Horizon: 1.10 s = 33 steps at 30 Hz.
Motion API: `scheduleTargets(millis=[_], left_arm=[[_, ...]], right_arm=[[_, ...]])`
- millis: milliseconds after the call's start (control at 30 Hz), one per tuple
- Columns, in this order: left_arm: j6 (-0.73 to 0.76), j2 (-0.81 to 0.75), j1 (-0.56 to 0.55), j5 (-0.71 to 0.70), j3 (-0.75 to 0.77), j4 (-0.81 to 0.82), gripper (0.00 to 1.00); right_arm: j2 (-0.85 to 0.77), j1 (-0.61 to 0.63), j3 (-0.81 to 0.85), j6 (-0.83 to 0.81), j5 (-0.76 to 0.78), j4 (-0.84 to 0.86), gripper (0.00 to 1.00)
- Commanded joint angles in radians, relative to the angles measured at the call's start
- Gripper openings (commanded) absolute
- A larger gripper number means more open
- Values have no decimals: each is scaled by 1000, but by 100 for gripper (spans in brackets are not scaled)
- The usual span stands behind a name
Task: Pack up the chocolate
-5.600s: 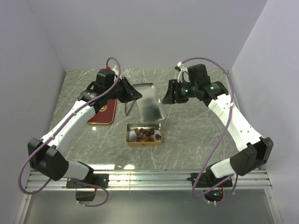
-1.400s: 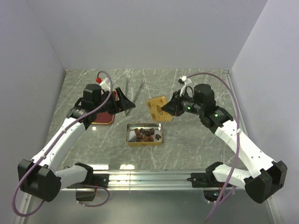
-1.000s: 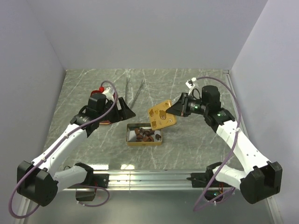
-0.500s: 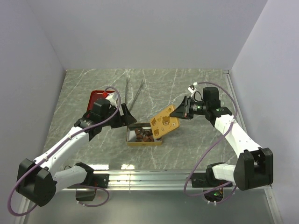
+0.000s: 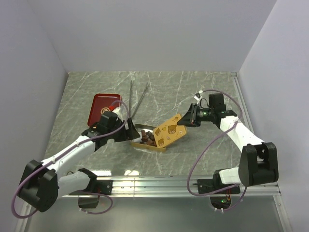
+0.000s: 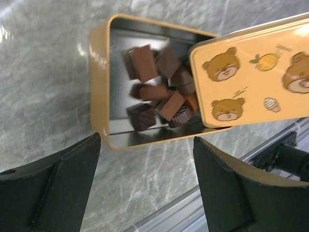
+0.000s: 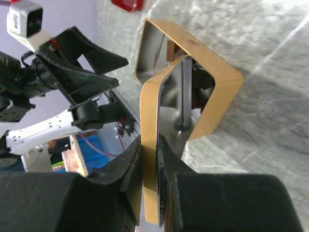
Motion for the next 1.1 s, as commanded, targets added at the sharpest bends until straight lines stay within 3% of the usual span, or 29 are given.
scheduleTargets(millis=[0,167,500,1067], left_arm=[[5,3,-6,-7,-30,93,83],[-3,10,-12,-22,-41,114,83],[8,102,-35,-24,-18,162,82],[26,182,-65,-22,28,156,82]], right_arm=[[33,-10,-3,-64,81,-56,13],[92,-9,-3,-72,101,-60,17],[110,-12,14,-104,159,-105,35],[216,-10,34,-178,230,-232,47]])
